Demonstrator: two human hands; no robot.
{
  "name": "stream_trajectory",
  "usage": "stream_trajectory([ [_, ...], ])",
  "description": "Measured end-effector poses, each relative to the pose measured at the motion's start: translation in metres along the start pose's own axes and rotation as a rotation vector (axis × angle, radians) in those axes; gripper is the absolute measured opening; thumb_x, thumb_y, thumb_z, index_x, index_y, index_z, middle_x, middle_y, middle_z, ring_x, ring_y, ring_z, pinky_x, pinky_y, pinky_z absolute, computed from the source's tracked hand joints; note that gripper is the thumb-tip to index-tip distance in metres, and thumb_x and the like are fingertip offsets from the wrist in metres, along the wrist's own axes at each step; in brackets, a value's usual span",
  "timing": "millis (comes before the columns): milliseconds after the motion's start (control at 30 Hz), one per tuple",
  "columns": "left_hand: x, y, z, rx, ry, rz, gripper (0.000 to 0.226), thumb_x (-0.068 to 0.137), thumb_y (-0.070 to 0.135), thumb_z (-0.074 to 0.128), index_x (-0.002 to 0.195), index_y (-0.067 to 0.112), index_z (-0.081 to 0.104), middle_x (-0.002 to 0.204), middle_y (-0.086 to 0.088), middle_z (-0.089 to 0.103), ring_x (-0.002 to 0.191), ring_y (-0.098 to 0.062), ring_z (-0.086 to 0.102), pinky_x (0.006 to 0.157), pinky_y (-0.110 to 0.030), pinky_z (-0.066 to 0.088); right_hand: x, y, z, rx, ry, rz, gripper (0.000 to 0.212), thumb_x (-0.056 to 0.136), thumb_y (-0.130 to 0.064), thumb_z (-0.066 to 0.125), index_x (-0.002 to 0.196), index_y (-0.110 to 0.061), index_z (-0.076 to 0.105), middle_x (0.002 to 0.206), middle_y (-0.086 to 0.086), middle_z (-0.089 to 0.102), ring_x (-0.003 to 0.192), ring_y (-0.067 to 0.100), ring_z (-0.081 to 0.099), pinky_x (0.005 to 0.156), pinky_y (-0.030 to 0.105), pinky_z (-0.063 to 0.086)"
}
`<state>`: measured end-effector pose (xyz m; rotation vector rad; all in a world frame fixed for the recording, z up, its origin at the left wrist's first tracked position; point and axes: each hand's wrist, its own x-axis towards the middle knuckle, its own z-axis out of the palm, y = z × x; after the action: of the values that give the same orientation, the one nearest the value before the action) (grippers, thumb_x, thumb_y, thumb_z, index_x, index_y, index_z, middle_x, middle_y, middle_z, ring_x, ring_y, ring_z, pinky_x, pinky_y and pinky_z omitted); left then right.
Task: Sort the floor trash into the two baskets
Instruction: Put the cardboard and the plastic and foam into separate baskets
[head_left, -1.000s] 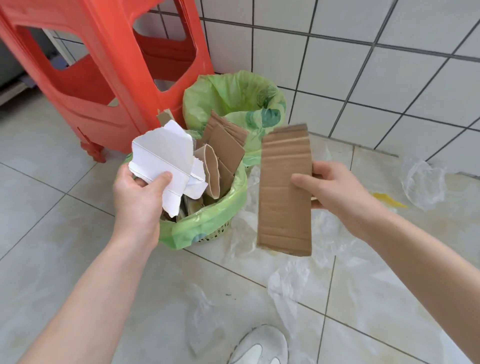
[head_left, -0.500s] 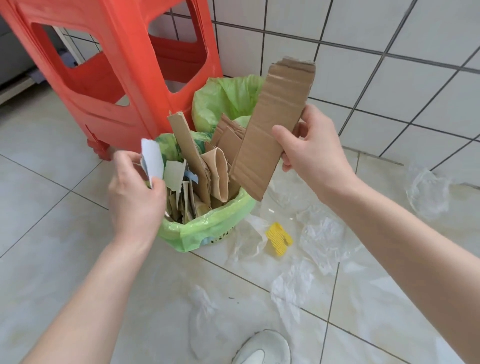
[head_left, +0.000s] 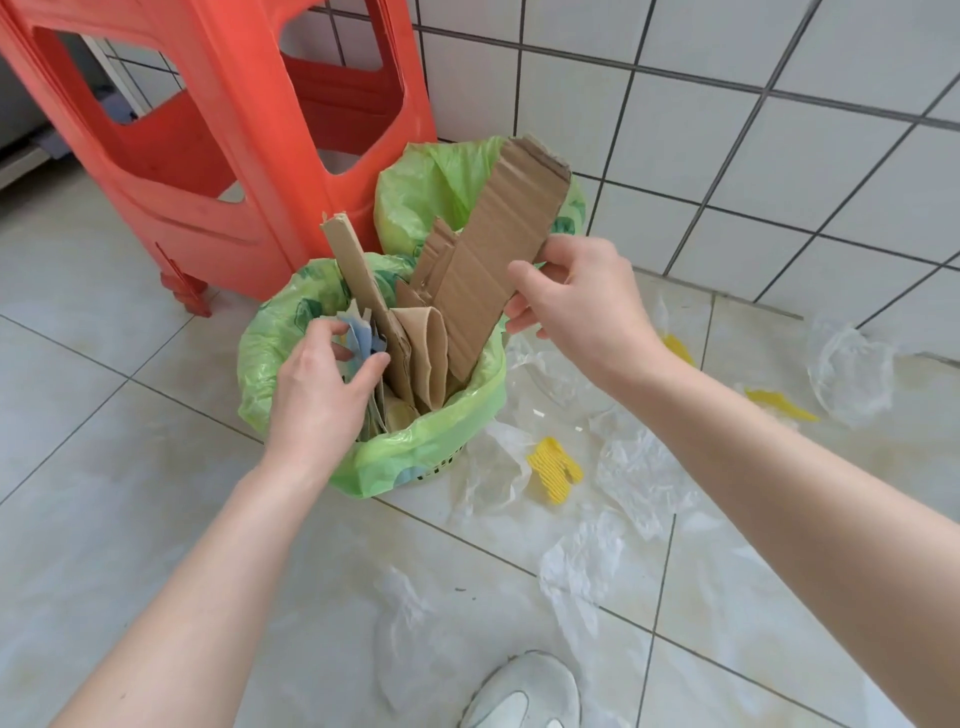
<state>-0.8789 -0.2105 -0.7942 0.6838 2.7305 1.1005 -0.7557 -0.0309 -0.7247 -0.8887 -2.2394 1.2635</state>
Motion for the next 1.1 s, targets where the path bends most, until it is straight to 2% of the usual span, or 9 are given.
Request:
stream_trajectory([
  [100, 0.003, -0.003, -0.001, 0.042, 0.021, 0.001, 0.041, 0.087, 0.039, 0.063, 0.120, 0.025, 0.045, 0.108, 0.001, 0.056, 0.095, -0.028, 0.061, 0.074, -0.048, 0.057, 0.004, 0.001, 0.001, -0.035, 0.040, -0.030, 0.020, 0.084, -0.019, 0.049, 0.079, -0.017, 0.069, 0.067, -0.001, 0.072, 0.063, 0.016, 0.069, 0.072, 0.041, 0.057],
  [267, 0.010, 0.001, 0.005, 0.120, -0.009, 0.030, 0.044, 0.088, 0.035, 0.063, 0.124, 0.021, 0.042, 0.112, -0.006, 0.055, 0.100, -0.031, 0.056, 0.075, -0.048, 0.055, 0.006, 0.015, 0.025, -0.208, -0.154, 0.017, 0.022, 0.083, -0.017, 0.050, 0.078, -0.011, 0.071, 0.075, 0.000, 0.074, 0.070, 0.020, 0.068, 0.068, 0.039, 0.057],
  [400, 0.014, 0.005, 0.013, 0.187, -0.027, 0.028, 0.043, 0.090, 0.032, 0.061, 0.125, 0.014, 0.044, 0.116, -0.011, 0.057, 0.109, -0.032, 0.052, 0.080, -0.039, 0.043, 0.015, 0.029, 0.049, -0.334, -0.233, 0.057, 0.021, 0.082, -0.019, 0.053, 0.077, -0.006, 0.069, 0.075, 0.008, 0.071, 0.070, 0.030, 0.066, 0.068, 0.042, 0.058],
  [500, 0.018, 0.006, 0.016, 0.260, -0.074, 0.019, 0.043, 0.091, 0.033, 0.060, 0.124, 0.011, 0.044, 0.116, -0.017, 0.057, 0.108, -0.037, 0.052, 0.081, -0.044, 0.045, 0.023, 0.027, 0.051, -0.409, -0.259, 0.070, 0.025, 0.086, -0.024, 0.056, 0.065, -0.011, 0.055, 0.070, 0.005, 0.063, 0.070, 0.029, 0.062, 0.065, 0.034, 0.054],
  [600, 0.015, 0.010, 0.012, 0.355, -0.075, -0.005, 0.047, 0.091, 0.042, 0.056, 0.125, 0.013, 0.042, 0.117, -0.017, 0.056, 0.106, -0.039, 0.054, 0.080, -0.047, 0.047, 0.026, 0.027, 0.037, -0.424, -0.285, 0.086, 0.031, 0.089, -0.033, 0.058, 0.076, -0.005, 0.066, 0.077, 0.010, 0.068, 0.074, 0.031, 0.066, 0.069, 0.038, 0.056],
  [700, 0.000, 0.019, 0.008, 0.321, -0.009, 0.019, 0.056, 0.090, 0.036, 0.057, 0.136, 0.013, 0.033, 0.133, -0.017, 0.044, 0.119, -0.038, 0.046, 0.089, -0.050, 0.042, 0.013, 0.038, 0.015, -0.428, -0.302, 0.108, 0.038, 0.089, -0.035, 0.057, 0.086, 0.000, 0.070, 0.081, 0.013, 0.072, 0.080, 0.030, 0.068, 0.073, 0.040, 0.055],
  [800, -0.016, 0.038, 0.003, 0.190, 0.161, 0.169, 0.055, 0.086, 0.020, 0.057, 0.136, 0.013, 0.035, 0.137, -0.014, 0.036, 0.124, -0.033, 0.038, 0.100, -0.044, 0.037, -0.012, 0.053, -0.008, -0.445, -0.348, 0.110, 0.035, 0.092, -0.032, 0.054, 0.084, 0.000, 0.069, 0.076, 0.007, 0.071, 0.076, 0.025, 0.068, 0.068, 0.036, 0.054],
  [933, -0.037, 0.068, 0.004, 0.064, 0.309, 0.442, 0.039, 0.079, 0.008, 0.052, 0.118, 0.006, 0.052, 0.118, -0.014, 0.049, 0.109, -0.030, 0.047, 0.096, -0.039, 0.040, -0.049, 0.078, -0.038, -0.447, -0.424, 0.170, 0.026, 0.091, -0.030, 0.055, 0.074, -0.015, 0.067, 0.068, -0.004, 0.068, 0.070, 0.014, 0.066, 0.069, 0.033, 0.054],
  [1100, -0.095, 0.078, 0.038, -0.036, 0.012, 0.739, 0.015, 0.080, -0.002, 0.054, 0.092, 0.002, 0.062, 0.095, -0.009, 0.057, 0.089, -0.024, 0.053, 0.071, -0.033, 0.047, -0.113, 0.116, -0.066, -0.509, -0.507, 0.219, 0.014, 0.088, -0.023, 0.058, 0.080, -0.017, 0.068, 0.072, -0.006, 0.068, 0.075, 0.013, 0.064, 0.068, 0.022, 0.046],
])
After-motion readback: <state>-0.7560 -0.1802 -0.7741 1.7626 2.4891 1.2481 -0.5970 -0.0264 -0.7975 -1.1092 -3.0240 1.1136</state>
